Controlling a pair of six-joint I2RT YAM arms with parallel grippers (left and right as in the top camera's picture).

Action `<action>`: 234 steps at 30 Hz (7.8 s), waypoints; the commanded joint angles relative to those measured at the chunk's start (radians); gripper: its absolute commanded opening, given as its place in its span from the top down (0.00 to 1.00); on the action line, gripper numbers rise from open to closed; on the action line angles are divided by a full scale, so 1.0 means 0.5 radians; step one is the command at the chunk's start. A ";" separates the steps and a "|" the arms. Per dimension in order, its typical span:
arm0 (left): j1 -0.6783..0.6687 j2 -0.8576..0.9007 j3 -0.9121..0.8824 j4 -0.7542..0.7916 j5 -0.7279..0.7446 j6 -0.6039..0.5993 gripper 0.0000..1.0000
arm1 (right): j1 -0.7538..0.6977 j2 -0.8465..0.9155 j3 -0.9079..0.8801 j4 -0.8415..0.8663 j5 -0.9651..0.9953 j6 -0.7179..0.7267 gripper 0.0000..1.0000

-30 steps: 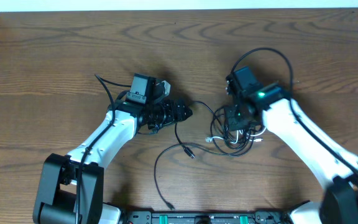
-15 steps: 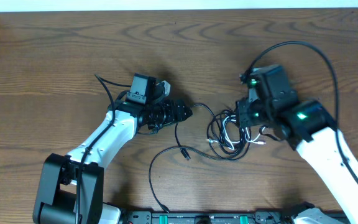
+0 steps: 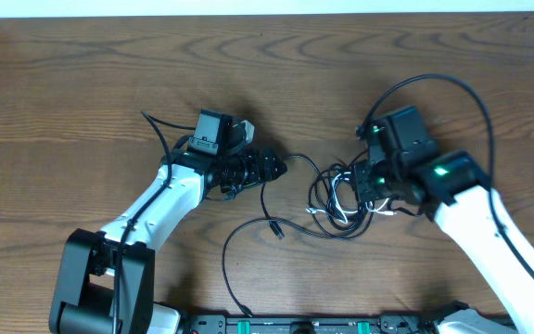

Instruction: Untangle cables

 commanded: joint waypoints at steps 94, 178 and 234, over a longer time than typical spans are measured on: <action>0.005 0.011 -0.006 -0.005 -0.034 -0.017 0.15 | 0.385 0.719 -0.147 0.496 0.031 -0.556 0.70; 0.005 0.011 -0.006 -0.080 -0.088 -0.016 0.15 | 0.329 0.494 -0.397 0.697 0.014 -0.732 0.61; 0.005 0.011 -0.006 -0.095 -0.125 -0.017 0.15 | 0.064 0.006 0.314 0.450 -0.833 -0.324 0.99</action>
